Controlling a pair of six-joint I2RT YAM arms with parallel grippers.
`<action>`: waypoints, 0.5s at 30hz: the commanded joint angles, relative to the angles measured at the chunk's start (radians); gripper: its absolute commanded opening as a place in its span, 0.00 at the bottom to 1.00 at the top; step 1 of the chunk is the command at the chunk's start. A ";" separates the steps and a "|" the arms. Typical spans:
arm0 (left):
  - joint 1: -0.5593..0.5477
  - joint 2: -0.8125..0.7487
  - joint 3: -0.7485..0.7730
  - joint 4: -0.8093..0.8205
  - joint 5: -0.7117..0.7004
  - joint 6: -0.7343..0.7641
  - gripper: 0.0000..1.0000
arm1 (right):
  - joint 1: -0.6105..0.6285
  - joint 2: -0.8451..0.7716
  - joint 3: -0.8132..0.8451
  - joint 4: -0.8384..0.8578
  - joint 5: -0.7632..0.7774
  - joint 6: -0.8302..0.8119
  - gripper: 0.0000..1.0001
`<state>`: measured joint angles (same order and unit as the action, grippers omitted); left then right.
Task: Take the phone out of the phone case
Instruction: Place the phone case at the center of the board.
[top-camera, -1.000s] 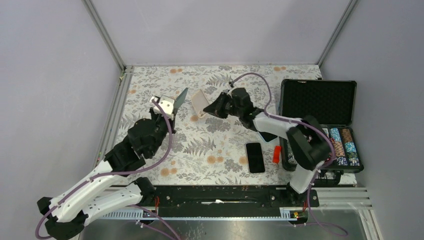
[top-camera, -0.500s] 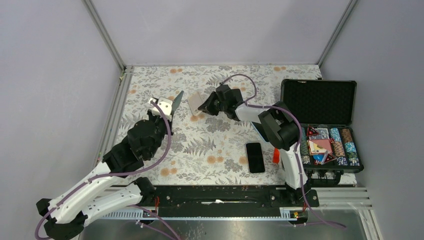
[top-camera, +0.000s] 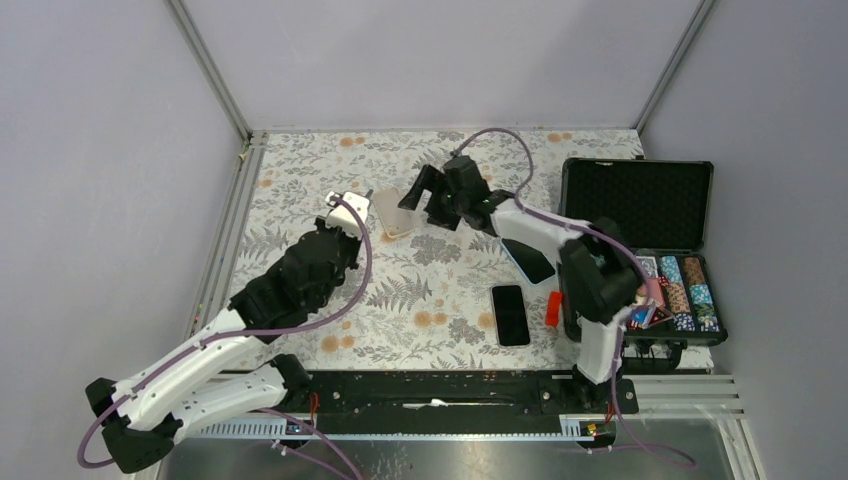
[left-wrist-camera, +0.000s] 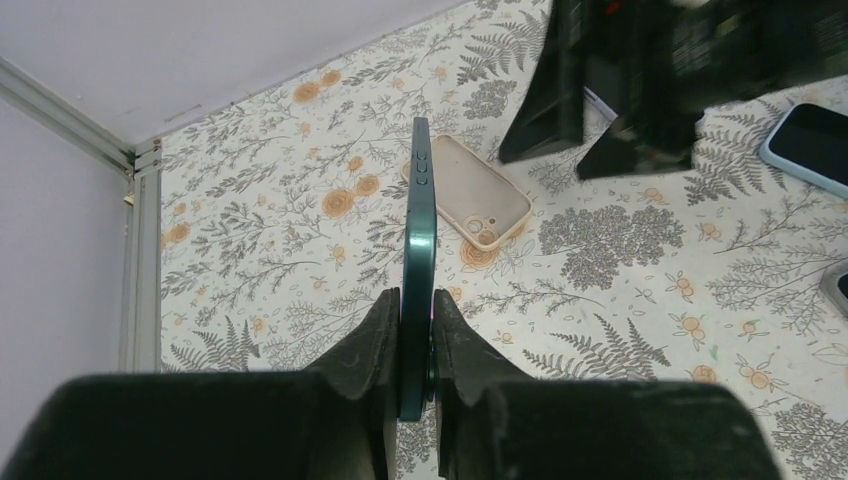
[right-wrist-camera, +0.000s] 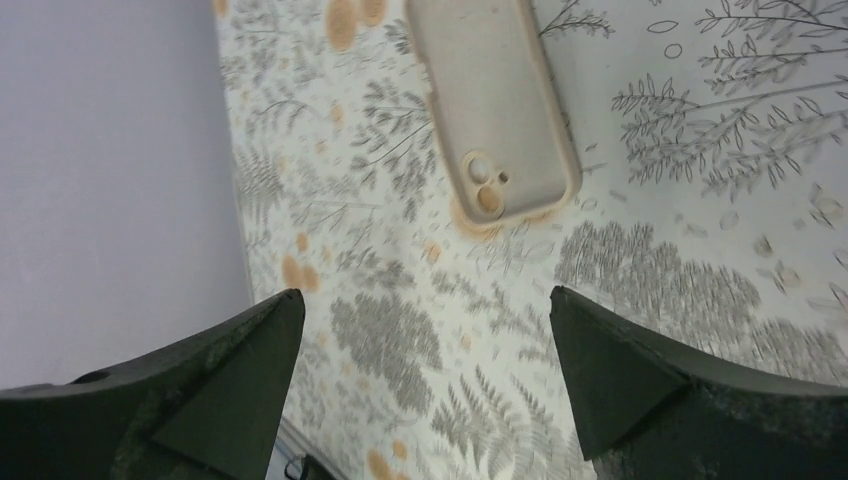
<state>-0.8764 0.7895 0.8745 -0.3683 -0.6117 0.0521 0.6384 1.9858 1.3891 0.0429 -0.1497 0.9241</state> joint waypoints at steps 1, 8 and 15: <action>0.012 0.042 0.015 0.080 0.019 0.075 0.00 | 0.001 -0.268 -0.130 -0.077 0.083 -0.102 1.00; 0.042 0.180 -0.045 0.182 0.101 0.427 0.00 | 0.001 -0.586 -0.420 -0.057 0.097 -0.117 0.97; 0.224 0.427 -0.054 0.337 0.175 0.595 0.00 | -0.020 -0.789 -0.457 -0.176 0.231 -0.227 0.97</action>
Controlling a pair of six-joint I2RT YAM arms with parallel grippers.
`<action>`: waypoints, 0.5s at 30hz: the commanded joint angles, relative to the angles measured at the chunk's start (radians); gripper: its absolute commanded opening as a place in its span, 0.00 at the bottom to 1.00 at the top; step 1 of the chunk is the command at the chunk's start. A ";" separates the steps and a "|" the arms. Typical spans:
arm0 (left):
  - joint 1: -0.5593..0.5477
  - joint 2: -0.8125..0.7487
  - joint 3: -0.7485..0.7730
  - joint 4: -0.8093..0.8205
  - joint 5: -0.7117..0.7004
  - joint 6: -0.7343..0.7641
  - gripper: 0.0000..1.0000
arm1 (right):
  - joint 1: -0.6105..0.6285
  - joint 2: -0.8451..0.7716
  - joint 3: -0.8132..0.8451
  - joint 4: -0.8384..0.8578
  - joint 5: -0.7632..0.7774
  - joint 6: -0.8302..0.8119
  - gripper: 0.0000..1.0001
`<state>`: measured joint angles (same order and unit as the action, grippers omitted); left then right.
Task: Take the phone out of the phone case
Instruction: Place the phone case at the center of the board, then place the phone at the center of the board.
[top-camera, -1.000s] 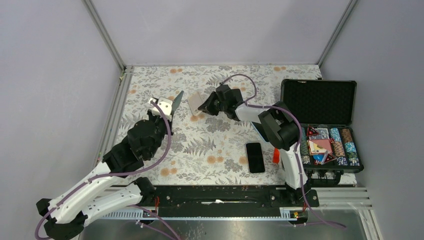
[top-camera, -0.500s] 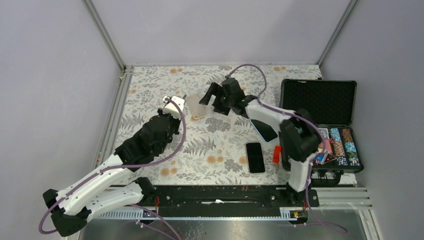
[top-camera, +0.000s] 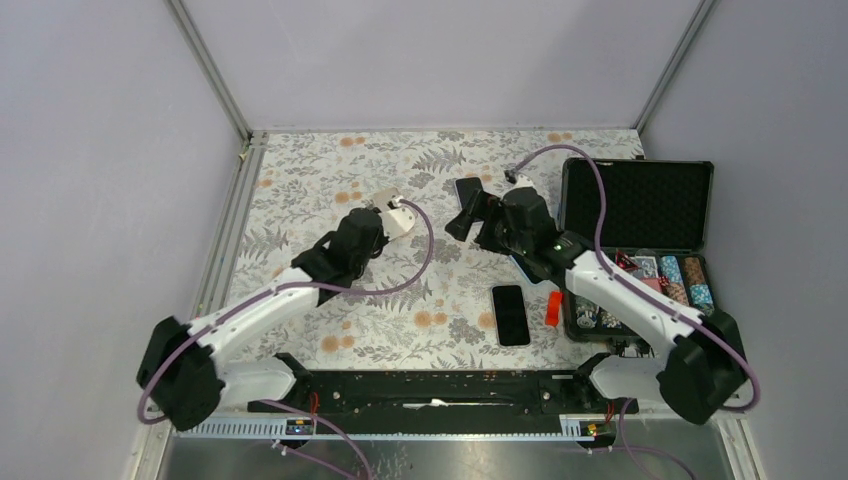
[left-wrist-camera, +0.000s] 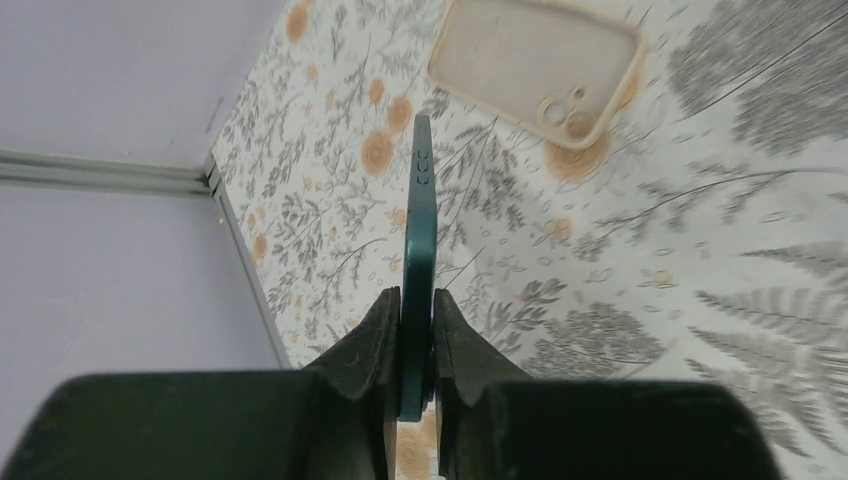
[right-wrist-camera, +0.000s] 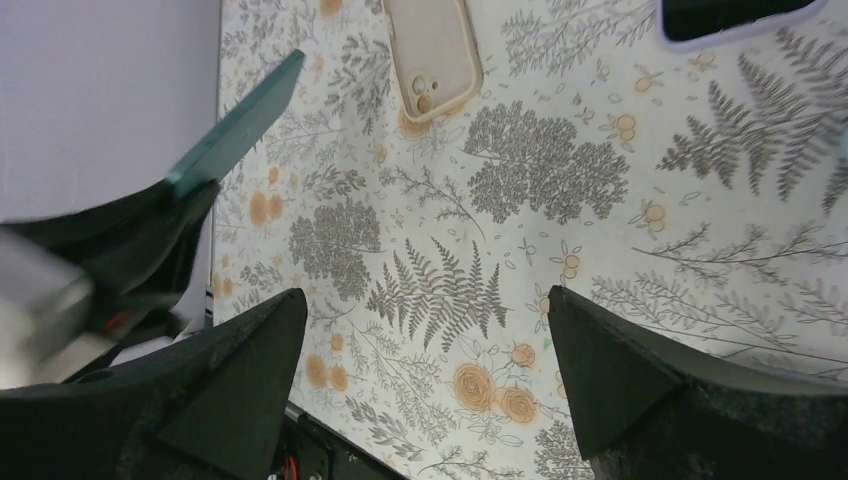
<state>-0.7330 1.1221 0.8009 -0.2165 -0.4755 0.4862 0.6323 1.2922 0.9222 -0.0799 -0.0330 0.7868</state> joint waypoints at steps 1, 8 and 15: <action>0.089 0.124 0.021 0.204 0.026 0.194 0.00 | -0.022 -0.108 0.007 -0.062 0.120 -0.101 0.97; 0.164 0.332 0.094 0.219 0.098 0.270 0.00 | -0.086 -0.119 -0.026 -0.067 0.066 -0.087 0.98; 0.182 0.472 0.085 0.318 0.077 0.343 0.00 | -0.116 -0.145 -0.063 -0.068 0.068 -0.089 0.98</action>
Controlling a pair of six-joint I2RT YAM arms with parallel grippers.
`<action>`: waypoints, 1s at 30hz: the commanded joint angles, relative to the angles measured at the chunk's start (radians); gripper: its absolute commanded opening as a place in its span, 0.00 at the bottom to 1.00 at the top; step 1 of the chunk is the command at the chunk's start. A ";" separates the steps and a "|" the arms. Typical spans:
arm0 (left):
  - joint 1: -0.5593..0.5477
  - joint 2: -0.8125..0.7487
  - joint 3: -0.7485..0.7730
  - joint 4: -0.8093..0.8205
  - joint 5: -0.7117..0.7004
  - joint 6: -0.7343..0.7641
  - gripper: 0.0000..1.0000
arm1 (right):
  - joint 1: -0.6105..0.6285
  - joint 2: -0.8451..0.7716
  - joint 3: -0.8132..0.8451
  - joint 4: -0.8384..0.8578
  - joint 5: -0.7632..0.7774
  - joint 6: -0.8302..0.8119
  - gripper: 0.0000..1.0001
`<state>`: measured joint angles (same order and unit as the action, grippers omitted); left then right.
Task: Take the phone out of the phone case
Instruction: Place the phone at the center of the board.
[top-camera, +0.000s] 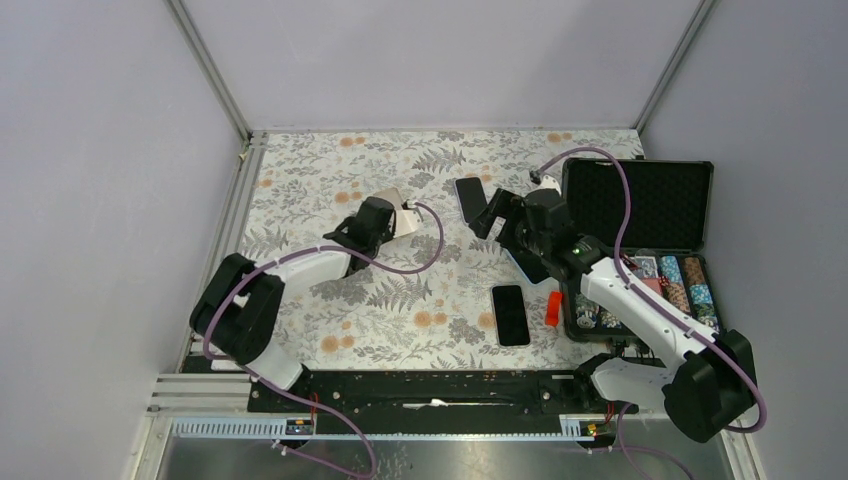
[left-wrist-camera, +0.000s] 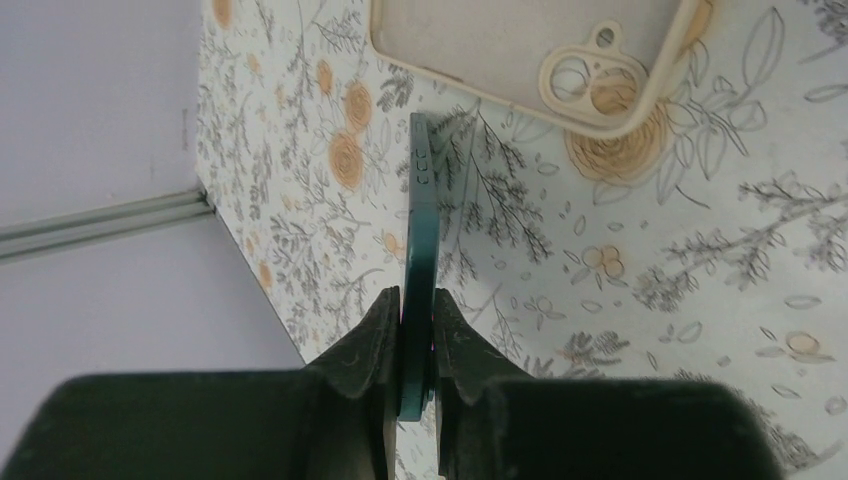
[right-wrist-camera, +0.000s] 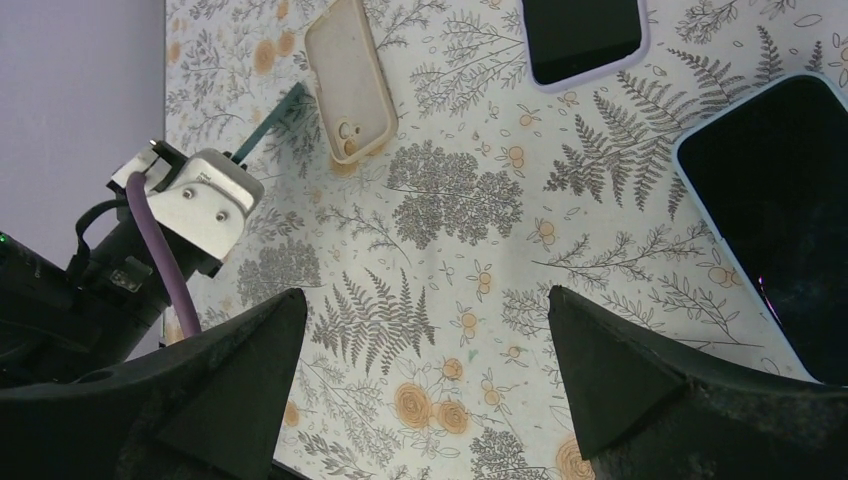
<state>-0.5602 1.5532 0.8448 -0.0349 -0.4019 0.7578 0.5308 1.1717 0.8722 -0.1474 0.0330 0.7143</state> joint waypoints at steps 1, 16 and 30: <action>0.011 0.062 0.039 0.140 -0.006 0.086 0.00 | -0.020 -0.029 -0.017 0.000 0.001 -0.017 0.98; 0.020 0.215 0.092 -0.101 0.092 -0.070 0.27 | -0.085 -0.122 -0.016 -0.049 0.004 -0.054 0.99; 0.028 0.150 0.160 -0.200 0.142 -0.141 0.55 | -0.107 -0.204 -0.056 -0.153 -0.064 -0.105 1.00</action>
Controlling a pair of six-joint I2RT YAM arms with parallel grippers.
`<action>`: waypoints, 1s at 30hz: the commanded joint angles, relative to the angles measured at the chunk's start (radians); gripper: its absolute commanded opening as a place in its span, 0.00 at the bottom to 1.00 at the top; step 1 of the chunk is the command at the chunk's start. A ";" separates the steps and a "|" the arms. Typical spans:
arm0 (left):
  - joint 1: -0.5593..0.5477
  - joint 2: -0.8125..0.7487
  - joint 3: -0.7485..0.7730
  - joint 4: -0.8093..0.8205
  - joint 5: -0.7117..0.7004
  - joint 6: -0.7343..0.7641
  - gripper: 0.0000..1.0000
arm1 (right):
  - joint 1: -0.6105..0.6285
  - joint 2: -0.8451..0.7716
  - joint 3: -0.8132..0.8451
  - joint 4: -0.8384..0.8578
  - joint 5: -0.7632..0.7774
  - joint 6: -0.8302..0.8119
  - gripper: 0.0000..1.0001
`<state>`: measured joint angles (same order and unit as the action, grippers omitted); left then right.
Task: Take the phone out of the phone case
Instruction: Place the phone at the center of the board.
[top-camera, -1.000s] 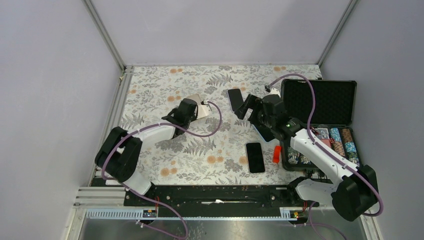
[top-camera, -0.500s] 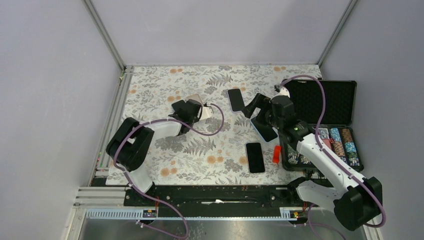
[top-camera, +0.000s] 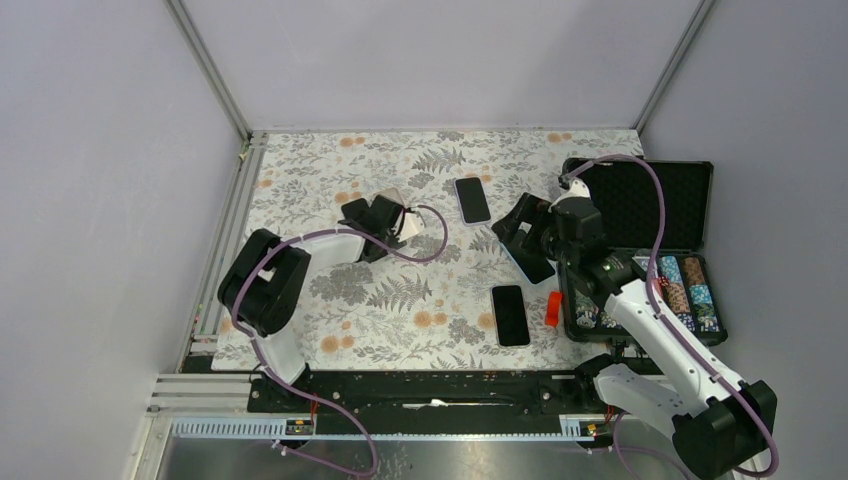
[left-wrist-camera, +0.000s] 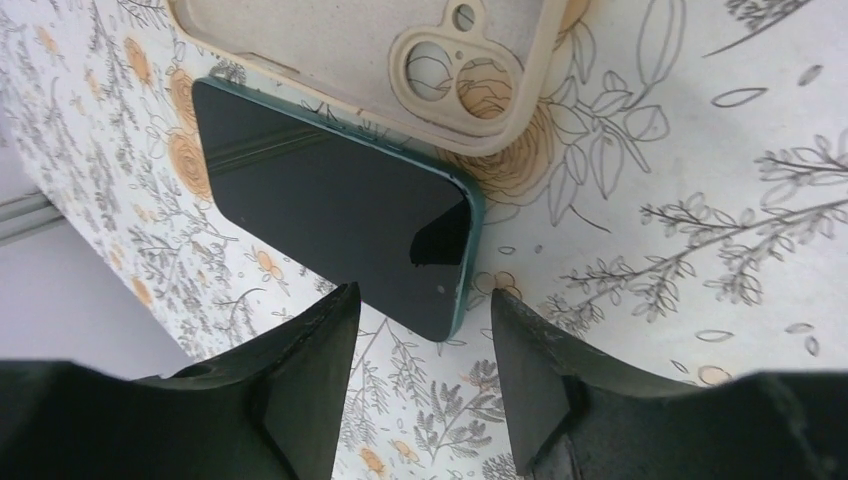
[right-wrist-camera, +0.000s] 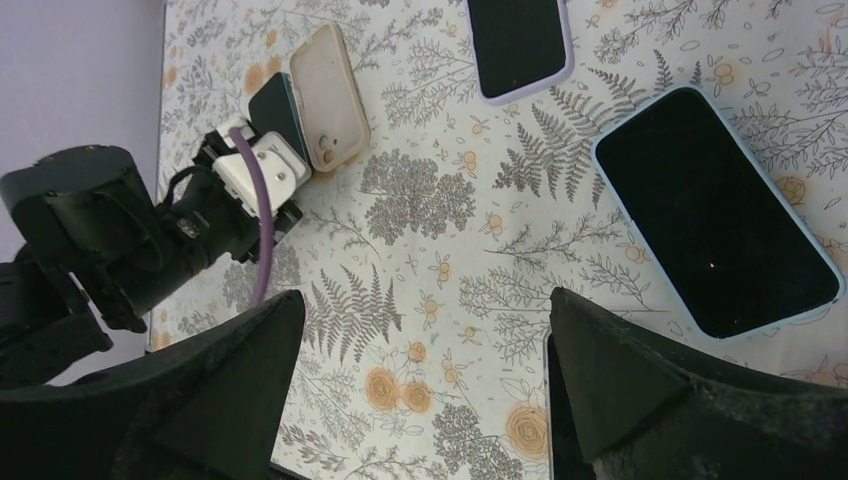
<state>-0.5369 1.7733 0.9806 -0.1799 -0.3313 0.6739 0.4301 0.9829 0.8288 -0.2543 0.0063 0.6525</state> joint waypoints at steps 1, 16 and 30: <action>0.004 -0.090 0.025 -0.057 0.079 -0.068 0.56 | -0.006 -0.018 -0.018 -0.056 -0.040 -0.050 1.00; -0.003 -0.605 -0.155 0.196 0.155 -0.772 0.99 | -0.007 0.016 -0.107 -0.215 -0.034 -0.075 1.00; 0.001 -0.789 -0.346 0.365 0.261 -1.053 0.99 | -0.007 0.097 -0.306 -0.020 -0.082 -0.134 1.00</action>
<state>-0.5392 1.0454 0.6968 0.0254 -0.1143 -0.3183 0.4290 1.1076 0.5808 -0.3824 -0.0799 0.5453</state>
